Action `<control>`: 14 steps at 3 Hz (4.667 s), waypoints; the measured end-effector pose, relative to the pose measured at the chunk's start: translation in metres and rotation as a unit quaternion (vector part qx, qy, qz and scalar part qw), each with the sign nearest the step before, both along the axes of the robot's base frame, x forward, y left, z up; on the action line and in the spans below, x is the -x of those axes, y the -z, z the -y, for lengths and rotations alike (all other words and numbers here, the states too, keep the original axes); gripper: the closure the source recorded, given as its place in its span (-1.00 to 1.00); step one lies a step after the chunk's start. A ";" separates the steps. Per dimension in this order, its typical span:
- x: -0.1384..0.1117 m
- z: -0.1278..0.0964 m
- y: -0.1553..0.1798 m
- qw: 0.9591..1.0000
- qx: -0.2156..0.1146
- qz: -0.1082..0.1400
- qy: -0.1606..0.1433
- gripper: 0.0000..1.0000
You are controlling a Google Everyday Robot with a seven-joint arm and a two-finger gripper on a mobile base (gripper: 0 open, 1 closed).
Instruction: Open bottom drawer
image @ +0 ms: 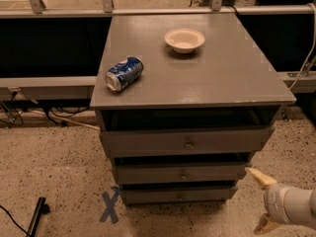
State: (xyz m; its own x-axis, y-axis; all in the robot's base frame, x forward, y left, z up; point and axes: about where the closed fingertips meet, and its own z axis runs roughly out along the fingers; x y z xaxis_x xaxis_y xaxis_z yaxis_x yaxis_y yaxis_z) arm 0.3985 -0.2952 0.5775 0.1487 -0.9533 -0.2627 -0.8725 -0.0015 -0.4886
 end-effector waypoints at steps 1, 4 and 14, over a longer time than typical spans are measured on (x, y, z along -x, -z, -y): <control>0.000 0.000 0.000 1.000 0.000 0.000 0.000 -1.00; -0.010 0.000 0.204 0.989 0.041 -0.124 -0.073 -1.00; -0.153 -0.062 0.379 0.987 -0.154 -0.013 -0.034 -1.00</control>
Offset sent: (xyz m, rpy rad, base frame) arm 0.0239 0.0134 -0.1107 -0.1990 0.2740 0.2246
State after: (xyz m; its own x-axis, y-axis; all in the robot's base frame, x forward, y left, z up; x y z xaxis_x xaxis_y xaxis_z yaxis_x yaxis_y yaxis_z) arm 0.5516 -0.2331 0.1982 0.1995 -0.8157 -0.5429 -0.8876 0.0843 -0.4529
